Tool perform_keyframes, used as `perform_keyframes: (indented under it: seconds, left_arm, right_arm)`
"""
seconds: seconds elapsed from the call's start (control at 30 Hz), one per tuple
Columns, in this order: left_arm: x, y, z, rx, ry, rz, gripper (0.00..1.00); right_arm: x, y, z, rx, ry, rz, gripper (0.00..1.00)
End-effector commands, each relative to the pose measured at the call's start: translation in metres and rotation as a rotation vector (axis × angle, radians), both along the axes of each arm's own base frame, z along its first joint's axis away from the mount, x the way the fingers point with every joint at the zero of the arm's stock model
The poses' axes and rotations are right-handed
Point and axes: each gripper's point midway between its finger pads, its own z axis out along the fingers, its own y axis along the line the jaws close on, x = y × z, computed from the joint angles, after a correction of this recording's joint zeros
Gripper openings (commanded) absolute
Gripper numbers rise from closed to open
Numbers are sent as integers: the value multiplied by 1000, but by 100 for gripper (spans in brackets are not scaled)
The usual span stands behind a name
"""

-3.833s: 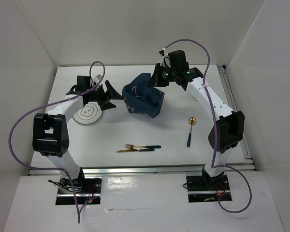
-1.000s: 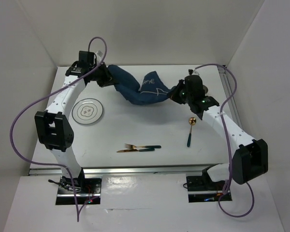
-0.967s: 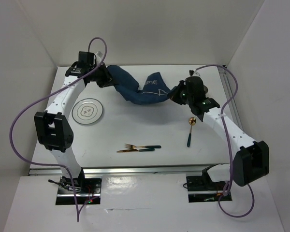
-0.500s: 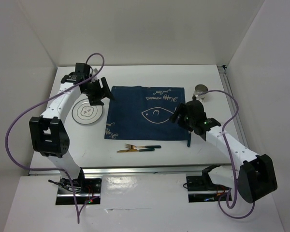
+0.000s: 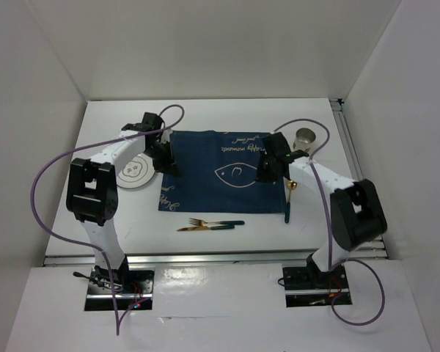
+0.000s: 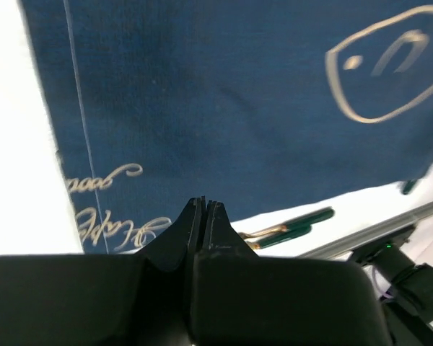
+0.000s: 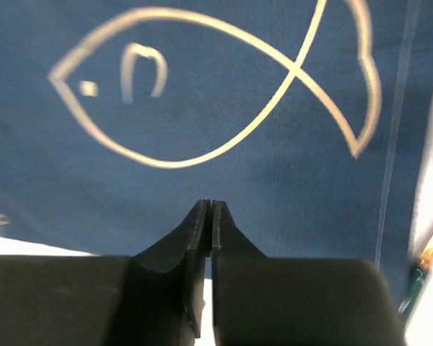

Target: Set the dinner table for one person

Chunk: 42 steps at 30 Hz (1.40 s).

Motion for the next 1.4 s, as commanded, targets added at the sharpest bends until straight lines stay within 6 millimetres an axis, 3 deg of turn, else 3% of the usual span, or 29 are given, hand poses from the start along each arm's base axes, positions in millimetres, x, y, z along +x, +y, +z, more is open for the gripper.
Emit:
perform_keyframes:
  seconds: [0.0,0.07,0.23,0.6,0.77,0.9,1.1,1.37]
  left_arm:
    - [3,-1,-20,26,15,-21,0]
    - [-8,5,-44,59,55,-42,0]
    - [-21,12,-73,90,93,-45,0]
    - [-10,39,-96,220,131,56,0]
    - [-5,55,-92,273,131,90,0]
    - [-7,65,-76,318,92,84,0]
    - [-27,62,-78,289,118,106,0]
    - [-43,58,-81,258,127,106,0]
  right_arm:
    - [-2,9,-22,-51,121,103,3]
    - [-1,8,-39,-77,168,116,0]
    - [4,25,-54,-14,185,206,0]
    - [13,35,-106,-16,285,242,0]
    - [19,38,-110,-5,285,225,0]
    - [15,36,-108,-5,285,225,0]
    - [-4,34,-115,16,327,217,0]
    - [-4,34,-116,17,329,218,0]
